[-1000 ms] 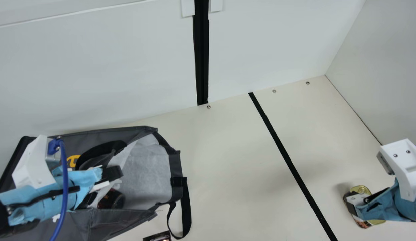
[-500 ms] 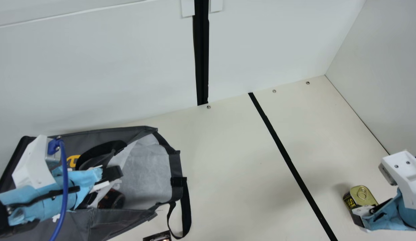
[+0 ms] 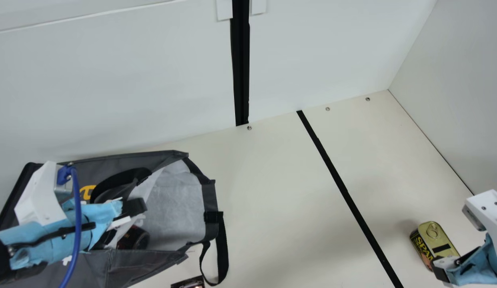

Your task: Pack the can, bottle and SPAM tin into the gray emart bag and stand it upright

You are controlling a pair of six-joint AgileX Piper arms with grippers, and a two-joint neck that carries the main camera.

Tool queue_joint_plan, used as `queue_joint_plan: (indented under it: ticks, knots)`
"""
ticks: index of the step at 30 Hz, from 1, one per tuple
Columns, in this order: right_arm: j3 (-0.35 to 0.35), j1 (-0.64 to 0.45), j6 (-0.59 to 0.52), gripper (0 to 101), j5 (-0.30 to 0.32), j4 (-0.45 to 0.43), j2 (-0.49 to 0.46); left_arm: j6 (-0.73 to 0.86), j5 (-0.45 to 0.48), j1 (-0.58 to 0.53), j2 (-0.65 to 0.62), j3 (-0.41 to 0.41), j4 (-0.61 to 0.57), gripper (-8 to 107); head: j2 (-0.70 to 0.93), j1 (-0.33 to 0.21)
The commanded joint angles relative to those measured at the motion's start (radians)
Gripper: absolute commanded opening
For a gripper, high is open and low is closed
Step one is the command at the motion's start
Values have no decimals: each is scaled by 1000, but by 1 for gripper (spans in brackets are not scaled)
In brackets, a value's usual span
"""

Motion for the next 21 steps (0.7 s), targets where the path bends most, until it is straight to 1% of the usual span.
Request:
queue_joint_plan:
  ticks: [1,9,21]
  knots:
    - [1,-14,-13,95,1,2,7,0,0,0,0,0,0,-8,-2,-23]
    - [4,-43,-39,95,-1,3,43,0,0,0,0,0,0,-8,-2,-23]
    - [38,-5,-1,95,-87,-8,119,0,0,0,0,0,0,-8,-2,-23]
